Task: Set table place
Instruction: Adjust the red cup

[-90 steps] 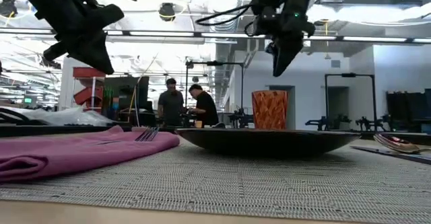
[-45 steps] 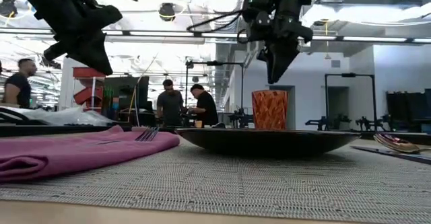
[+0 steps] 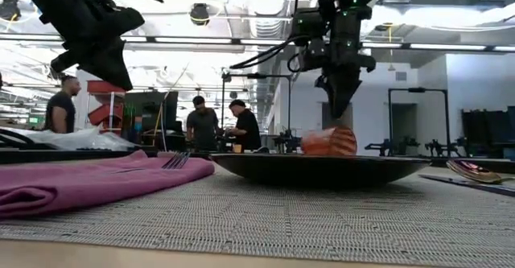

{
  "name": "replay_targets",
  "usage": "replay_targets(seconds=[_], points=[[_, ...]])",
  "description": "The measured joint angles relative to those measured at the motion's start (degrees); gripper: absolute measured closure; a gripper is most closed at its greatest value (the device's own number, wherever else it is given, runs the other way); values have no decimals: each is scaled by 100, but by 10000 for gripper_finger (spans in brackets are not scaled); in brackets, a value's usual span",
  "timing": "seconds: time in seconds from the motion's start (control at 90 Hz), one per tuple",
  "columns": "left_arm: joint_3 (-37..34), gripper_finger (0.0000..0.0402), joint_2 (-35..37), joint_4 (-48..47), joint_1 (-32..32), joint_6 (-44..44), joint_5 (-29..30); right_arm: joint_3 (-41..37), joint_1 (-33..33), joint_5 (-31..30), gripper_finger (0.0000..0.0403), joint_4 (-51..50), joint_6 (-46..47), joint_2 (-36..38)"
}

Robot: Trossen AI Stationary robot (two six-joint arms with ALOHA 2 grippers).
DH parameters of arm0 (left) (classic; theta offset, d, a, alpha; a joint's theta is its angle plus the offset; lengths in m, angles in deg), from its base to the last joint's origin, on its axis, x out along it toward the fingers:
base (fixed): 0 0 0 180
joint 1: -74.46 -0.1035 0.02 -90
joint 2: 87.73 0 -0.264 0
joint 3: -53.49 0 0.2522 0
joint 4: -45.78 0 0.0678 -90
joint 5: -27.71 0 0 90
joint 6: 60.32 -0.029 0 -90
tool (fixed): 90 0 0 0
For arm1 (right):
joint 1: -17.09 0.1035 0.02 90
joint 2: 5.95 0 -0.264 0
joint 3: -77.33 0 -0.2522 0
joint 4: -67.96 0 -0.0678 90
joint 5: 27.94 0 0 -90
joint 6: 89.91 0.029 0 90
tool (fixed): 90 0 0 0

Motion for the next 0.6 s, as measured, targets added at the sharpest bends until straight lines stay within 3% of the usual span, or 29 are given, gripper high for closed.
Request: replay_targets(seconds=[0.267,0.478,0.6], points=[[0,401,-3,27,-2,265,4,-2,-309,-667,393,3,-326,597],[-2,401,-384,327,-2,-196,-63,-2,-1601,-928,387,96,-211,1010],[-4,402,-655,309,-2,-399,-75,11,-2284,-539,363,259,-144,1117]])
